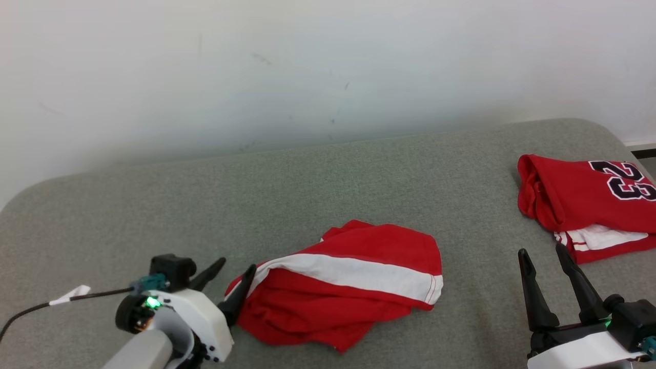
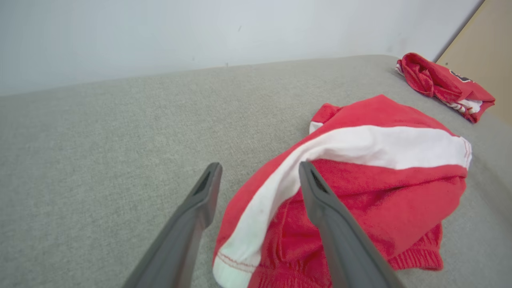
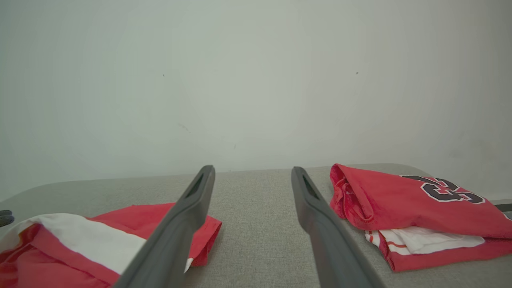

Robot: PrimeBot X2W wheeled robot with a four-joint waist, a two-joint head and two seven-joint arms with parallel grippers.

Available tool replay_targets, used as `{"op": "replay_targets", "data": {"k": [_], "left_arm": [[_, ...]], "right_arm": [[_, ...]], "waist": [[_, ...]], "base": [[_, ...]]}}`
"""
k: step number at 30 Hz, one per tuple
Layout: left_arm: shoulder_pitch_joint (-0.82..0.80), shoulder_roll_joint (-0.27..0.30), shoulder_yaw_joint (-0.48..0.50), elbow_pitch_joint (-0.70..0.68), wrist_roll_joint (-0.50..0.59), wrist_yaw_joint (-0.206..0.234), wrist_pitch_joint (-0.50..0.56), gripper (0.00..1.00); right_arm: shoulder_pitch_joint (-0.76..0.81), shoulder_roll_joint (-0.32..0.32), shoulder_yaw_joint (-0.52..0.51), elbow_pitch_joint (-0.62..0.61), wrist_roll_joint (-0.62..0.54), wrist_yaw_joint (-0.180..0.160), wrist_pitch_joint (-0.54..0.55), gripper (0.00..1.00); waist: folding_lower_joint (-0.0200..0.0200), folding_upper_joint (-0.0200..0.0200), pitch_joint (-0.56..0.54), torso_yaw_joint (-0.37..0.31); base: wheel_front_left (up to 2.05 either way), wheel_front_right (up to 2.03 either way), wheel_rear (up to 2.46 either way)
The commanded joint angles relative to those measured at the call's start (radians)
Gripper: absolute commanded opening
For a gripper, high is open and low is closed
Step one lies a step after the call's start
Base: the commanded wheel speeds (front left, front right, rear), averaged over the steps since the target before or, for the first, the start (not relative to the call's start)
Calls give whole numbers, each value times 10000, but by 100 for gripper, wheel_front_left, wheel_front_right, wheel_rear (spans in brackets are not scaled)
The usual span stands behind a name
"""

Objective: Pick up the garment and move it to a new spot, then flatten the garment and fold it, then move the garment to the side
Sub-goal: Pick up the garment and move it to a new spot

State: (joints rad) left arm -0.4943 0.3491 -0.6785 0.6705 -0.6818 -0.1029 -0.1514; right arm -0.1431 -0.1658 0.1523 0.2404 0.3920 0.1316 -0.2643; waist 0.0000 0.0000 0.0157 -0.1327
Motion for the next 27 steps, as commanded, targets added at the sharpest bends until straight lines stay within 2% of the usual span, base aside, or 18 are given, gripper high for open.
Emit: {"op": "replay_targets", "data": {"k": [1, 4, 8, 9, 10, 11, 12, 13, 16, 20, 27], "left_arm": [[-117, 183, 163, -105, -6, 91, -231, 100], [-28, 412, 560, -578, -88, 454, -612, 100], [633, 652, 1281, -1630, -136, 1400, -999, 100], [633, 652, 1281, -1630, -136, 1400, -999, 100], [885, 658, 1553, -1962, -146, 1671, -1061, 100], [1144, 630, 1797, -2332, -154, 1929, -1100, 100], [1724, 526, 2458, -3241, 46, 2433, -1136, 100], [1724, 526, 2458, -3241, 46, 2433, -1136, 100], [2839, 209, 3296, -4573, 584, 2872, -1123, 100], [4026, -350, 4088, -5567, 1465, 3052, -1127, 100], [5054, -1454, 5005, -5817, 2262, 2503, -1128, 100]], "right_arm": [[44, -47, -27, -22, 0, -20, 5, 100], [91, -58, -55, -74, 13, -20, 5, 100], [253, -56, -89, -167, -5, -20, 5, 100], [253, -56, -89, -167, -5, -20, 5, 100], [286, -41, -107, -210, 2, -20, 5, 100], [319, -19, -129, -236, 5, -20, 5, 100], [440, 55, -145, -283, 14, -20, 5, 100], [440, 55, -145, -283, 14, -20, 5, 100], [589, 151, -40, -324, 26, -20, 5, 100], [781, 242, 98, -322, 33, -20, 5, 100], [1167, 351, 235, -251, 105, -20, 5, 100]], "waist": [[0, 0, -8, 27], [0, 0, -47, 61], [0, 0, -124, 97], [0, 0, -124, 97], [0, 0, -141, 105], [0, 0, -154, 114], [0, 0, -168, 143], [0, 0, -168, 143], [0, 0, -168, 214], [0, 0, -180, 290], [0, 0, -215, 496]], "base": [[0, 0, 0], [0, 0, 0], [0, 0, 0], [0, 0, 0], [0, 0, 0], [0, 0, 0], [0, 0, 0], [0, 0, 0], [0, 0, 0], [0, 0, 0], [0, 0, 0]]}}
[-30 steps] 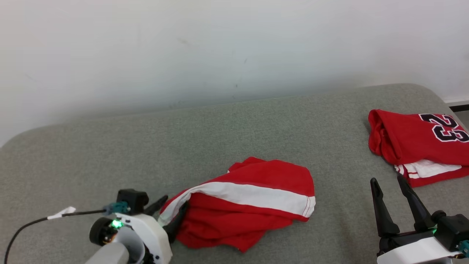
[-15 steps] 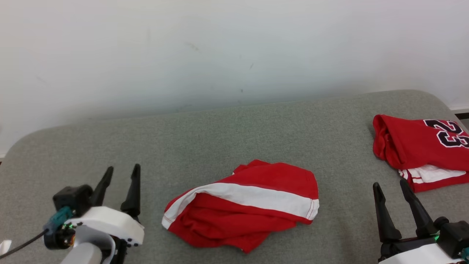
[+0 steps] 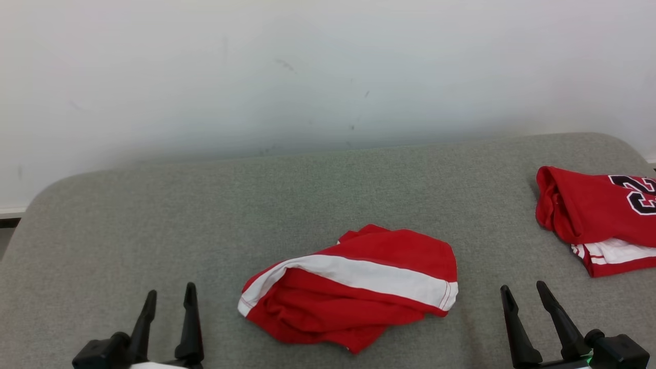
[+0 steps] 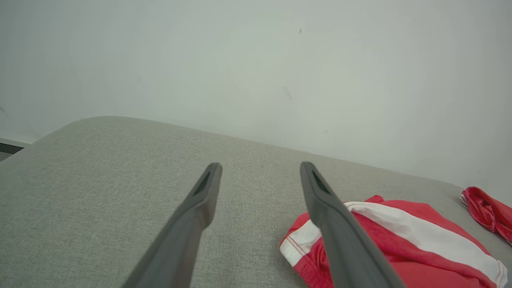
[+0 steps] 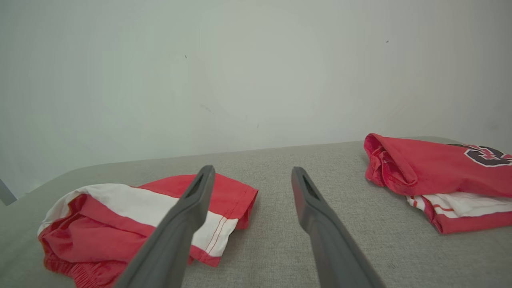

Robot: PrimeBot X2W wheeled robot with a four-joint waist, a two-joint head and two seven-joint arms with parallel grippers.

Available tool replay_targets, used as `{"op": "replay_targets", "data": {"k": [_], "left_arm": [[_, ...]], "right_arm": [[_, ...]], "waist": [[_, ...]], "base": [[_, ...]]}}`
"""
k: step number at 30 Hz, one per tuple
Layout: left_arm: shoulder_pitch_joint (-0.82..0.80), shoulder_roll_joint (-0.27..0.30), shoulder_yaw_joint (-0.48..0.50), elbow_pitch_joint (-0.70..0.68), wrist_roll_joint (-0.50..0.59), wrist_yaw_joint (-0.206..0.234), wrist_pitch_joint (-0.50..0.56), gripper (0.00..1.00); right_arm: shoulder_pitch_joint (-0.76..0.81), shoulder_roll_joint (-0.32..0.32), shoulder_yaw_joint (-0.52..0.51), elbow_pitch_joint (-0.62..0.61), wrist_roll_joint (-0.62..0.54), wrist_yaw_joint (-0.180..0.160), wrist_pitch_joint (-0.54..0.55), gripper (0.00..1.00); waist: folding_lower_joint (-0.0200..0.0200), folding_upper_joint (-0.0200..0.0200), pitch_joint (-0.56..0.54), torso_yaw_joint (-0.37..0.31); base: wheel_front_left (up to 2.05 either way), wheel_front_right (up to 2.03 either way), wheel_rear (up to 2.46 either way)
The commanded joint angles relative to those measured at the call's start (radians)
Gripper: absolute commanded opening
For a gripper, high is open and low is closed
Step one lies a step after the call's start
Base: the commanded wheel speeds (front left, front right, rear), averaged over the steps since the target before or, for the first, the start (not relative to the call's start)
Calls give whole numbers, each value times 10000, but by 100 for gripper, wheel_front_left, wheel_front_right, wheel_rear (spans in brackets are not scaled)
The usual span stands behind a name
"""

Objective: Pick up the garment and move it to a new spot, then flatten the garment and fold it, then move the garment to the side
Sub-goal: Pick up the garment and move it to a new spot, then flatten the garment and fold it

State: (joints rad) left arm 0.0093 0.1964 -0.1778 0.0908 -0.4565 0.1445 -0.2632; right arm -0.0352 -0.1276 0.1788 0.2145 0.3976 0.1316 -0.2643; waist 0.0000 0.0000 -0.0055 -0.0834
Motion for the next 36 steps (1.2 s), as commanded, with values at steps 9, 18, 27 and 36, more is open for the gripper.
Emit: {"op": "replay_targets", "data": {"k": [9, 18, 27, 36], "left_arm": [[36, -555, 730, 317, 789, -729, -11, 100], [-108, -847, 762, 1158, 1154, -1405, -9, 100], [-878, -1006, 157, 2480, 464, -2059, 1145, 100], [-1842, -1111, -450, 3070, -214, -2483, 2484, 100]], "right_arm": [[-86, -112, -65, -8, 42, -20, 5, 100], [-290, -173, 165, 162, -17, -20, 5, 100], [-1391, -145, 1351, 1563, 1015, -20, 999, 100], [-2606, -424, 2375, 2733, 3071, -20, 2472, 100]], "waist": [[0, 0, -72, 52], [0, 0, -37, 74], [0, 0, 338, 103], [0, 0, 974, 299]], "base": [[0, 0, 0], [0, 0, 0], [0, 0, 0], [0, 0, 0]]}}
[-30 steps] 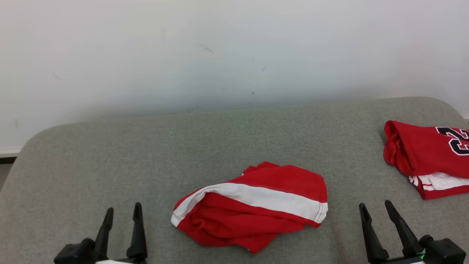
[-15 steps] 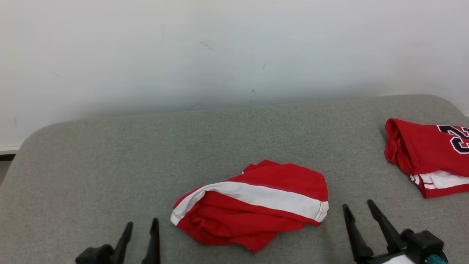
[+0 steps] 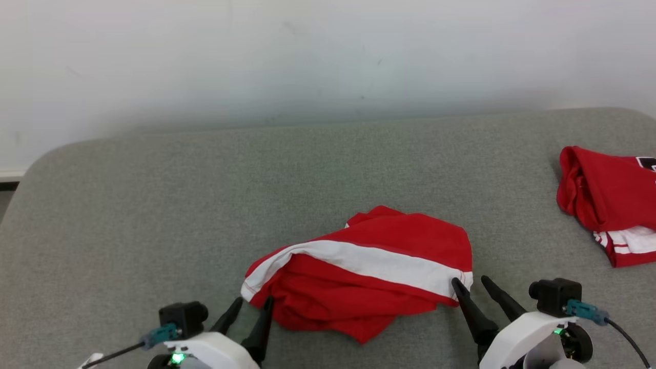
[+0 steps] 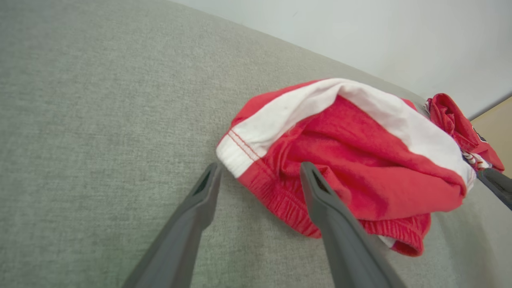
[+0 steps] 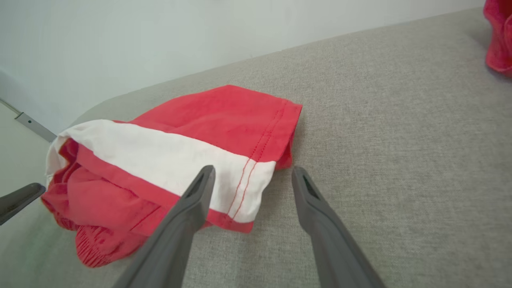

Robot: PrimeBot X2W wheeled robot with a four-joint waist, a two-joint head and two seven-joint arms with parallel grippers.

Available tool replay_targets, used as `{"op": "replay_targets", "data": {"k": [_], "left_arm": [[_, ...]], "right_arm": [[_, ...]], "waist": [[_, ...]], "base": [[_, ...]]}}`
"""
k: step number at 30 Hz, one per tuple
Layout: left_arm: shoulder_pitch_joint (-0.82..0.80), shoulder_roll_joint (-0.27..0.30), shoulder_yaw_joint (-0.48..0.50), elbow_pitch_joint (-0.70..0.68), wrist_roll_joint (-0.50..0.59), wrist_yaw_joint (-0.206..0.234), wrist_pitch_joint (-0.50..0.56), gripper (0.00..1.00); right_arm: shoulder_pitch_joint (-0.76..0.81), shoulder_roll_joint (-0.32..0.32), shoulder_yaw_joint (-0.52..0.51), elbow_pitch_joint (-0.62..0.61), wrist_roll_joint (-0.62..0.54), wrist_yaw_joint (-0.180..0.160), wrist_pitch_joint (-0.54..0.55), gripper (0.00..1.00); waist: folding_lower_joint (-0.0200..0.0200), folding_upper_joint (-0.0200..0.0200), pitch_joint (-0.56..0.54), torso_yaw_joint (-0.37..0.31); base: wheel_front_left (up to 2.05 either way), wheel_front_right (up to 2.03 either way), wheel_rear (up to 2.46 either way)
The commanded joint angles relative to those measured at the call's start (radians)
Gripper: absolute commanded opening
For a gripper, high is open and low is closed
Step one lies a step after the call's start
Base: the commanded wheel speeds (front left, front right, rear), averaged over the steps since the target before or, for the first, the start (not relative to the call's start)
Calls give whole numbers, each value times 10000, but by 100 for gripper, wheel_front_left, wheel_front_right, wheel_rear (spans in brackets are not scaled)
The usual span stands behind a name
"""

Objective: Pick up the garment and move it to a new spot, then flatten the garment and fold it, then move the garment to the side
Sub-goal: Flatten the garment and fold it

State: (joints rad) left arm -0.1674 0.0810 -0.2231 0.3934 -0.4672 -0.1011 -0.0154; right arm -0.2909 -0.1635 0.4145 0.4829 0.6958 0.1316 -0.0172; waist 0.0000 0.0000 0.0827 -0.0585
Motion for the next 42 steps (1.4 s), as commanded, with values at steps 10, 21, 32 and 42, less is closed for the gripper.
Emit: {"op": "replay_targets", "data": {"k": [10, 21, 32, 42], "left_arm": [[-1077, 32, -143, 845, -828, -222, 36, 100], [-1064, 212, -553, 948, -1209, -293, -558, 0], [-1471, 837, -810, 285, -869, -289, -263, 0], [-5560, 1983, -2156, -339, -1546, -286, 2459, 0]], "right_arm": [[-917, -447, 1334, 327, 1738, -20, 65, 100], [-1257, -868, 2455, 505, 2777, -20, -918, 0], [-1674, -1612, 2822, -147, 3535, -20, -1417, 0], [-4460, -2821, 2526, -954, 4436, -20, -138, 0]], "waist": [[0, 0, 584, 139], [0, 0, 227, 124], [0, 0, -269, 66], [0, 0, 1219, 66]], "base": [[0, 0, 0], [0, 0, 0], [0, 0, 0], [0, 0, 0]]}}
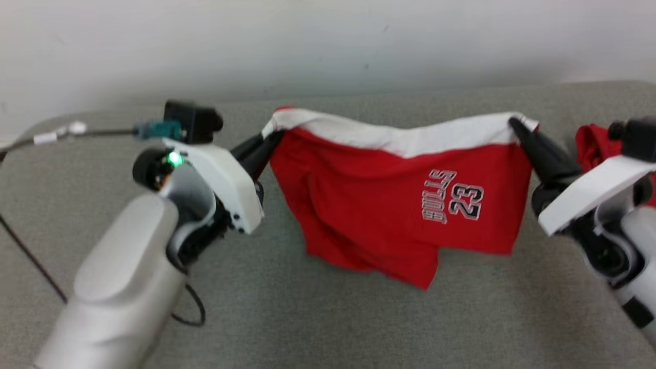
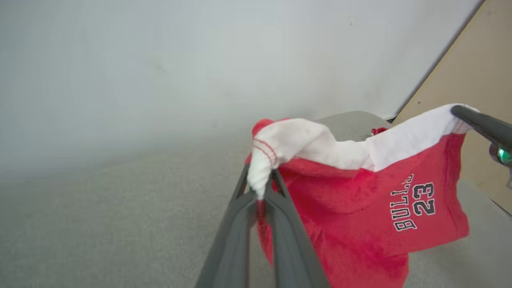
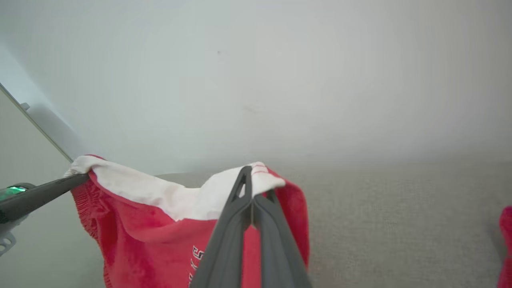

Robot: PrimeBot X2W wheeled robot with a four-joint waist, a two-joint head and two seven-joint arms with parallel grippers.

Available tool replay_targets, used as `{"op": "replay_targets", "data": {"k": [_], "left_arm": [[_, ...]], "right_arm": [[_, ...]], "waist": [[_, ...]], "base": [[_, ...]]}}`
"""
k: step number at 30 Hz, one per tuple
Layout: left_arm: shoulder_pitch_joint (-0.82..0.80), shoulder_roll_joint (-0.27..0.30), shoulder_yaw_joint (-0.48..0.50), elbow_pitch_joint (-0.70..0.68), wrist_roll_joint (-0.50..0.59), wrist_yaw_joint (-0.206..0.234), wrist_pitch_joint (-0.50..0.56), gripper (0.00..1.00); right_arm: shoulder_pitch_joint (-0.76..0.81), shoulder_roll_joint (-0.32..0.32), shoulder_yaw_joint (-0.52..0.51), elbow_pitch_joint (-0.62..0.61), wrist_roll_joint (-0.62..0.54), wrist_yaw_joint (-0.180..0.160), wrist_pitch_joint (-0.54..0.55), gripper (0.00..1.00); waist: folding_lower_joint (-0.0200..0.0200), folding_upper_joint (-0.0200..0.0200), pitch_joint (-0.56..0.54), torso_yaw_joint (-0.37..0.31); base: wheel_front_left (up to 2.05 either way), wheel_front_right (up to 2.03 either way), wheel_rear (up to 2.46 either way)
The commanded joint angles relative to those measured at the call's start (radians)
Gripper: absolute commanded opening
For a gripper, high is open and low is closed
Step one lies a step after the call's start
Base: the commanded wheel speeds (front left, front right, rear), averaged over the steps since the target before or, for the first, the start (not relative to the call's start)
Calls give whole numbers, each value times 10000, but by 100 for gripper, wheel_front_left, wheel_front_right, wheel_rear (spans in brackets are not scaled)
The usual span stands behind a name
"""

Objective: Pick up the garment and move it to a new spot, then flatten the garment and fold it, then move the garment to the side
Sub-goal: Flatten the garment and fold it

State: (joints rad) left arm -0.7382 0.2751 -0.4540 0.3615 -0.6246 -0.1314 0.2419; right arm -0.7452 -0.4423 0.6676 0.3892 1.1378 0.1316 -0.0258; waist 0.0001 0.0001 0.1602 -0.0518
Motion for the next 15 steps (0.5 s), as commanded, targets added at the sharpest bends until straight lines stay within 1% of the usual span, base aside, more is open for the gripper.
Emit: {"op": "replay_targets", "data": {"k": [1, 4, 7, 9, 12, 15], "left_arm": [[-421, 249, -99, 77, -23, 21, 116, 0], [-2007, 543, -514, 552, -474, 20, 590, 0], [-3545, 595, -763, 1209, -914, 15, 796, 0], [-4396, 490, -871, 1680, -1231, 17, 808, 0], [-5706, 478, -964, 2319, -1274, 19, 696, 0], [-6865, 486, -1063, 3024, -1225, 20, 523, 0]], "right_arm": [[-310, -108, -66, 66, 102, -20, 54, 0], [-1571, -218, -154, 342, 272, -20, 398, 0], [-2850, -322, -242, 773, 349, -20, 536, 0], [-3672, -402, -233, 1046, 266, -20, 565, 0], [-4893, -507, -232, 1455, 194, -20, 478, 0], [-6019, -470, -436, 1922, 180, -22, 99, 0]], "waist": [[-1, -1, 659, -10], [-1, -1, 1366, -81], [-1, -1, 1976, -126], [-1, -1, 2273, -114], [-1, -1, 2705, -148], [-1, -1, 3078, -260]], "base": [[0, 0, 0], [0, 0, 0], [0, 0, 0], [0, 0, 0], [0, 0, 0], [0, 0, 0]]}}
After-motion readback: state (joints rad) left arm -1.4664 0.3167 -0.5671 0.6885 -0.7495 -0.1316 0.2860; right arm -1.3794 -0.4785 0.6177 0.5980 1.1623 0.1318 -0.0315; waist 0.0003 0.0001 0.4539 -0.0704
